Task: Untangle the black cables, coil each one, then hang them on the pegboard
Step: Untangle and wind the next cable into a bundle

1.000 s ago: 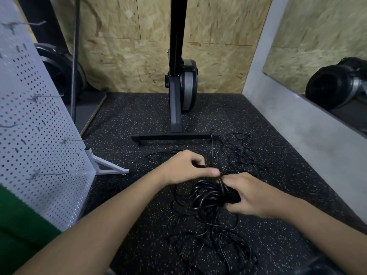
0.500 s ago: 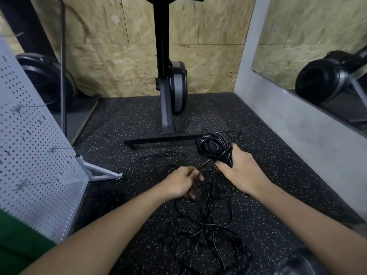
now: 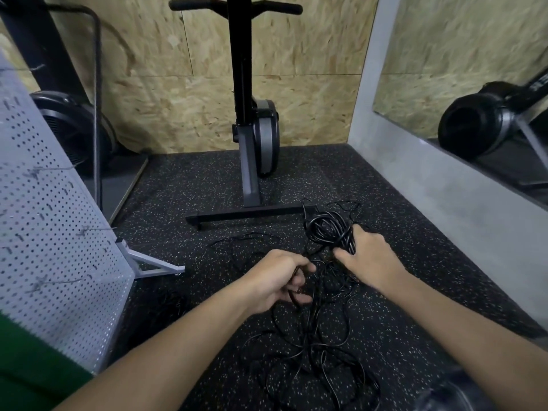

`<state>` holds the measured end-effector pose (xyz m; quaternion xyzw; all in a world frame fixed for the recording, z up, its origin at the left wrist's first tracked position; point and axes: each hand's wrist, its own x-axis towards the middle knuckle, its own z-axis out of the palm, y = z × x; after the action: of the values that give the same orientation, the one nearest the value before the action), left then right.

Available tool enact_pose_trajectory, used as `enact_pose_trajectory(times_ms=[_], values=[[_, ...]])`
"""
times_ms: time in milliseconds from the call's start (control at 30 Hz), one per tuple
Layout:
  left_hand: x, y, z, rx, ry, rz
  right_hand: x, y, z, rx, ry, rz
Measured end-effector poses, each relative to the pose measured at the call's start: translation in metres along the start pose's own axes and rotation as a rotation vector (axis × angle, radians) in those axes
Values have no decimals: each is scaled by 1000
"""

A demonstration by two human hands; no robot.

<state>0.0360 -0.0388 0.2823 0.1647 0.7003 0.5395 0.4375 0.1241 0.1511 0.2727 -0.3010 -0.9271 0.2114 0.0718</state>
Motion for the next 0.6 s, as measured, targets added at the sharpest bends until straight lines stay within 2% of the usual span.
enact_pose_trajectory(times_ms=[33,100,167,300,367,433,533,600], values=[[-1,1,-2,160,47,51,-1,-1,2,-9,-57,-13],[-5,1,-2,623,131,196,-3,0,7,-41,-207,-39],[-9,-1,-1,844,96,265,-7,-2,13,-122,-327,-40],[-20,6,9,1212,-33,395,-8,-3,26,-354,-268,-60],[-28,17,9,1286,-53,492,-5,-7,30,-422,-264,-21],[-32,27,-1,1262,-56,553,0,-10,32,-449,-233,-16],[-30,34,-28,1143,44,607,2,-16,29,-428,-170,-89],[-27,33,-43,1163,116,664,-2,-17,27,-445,-239,-185]])
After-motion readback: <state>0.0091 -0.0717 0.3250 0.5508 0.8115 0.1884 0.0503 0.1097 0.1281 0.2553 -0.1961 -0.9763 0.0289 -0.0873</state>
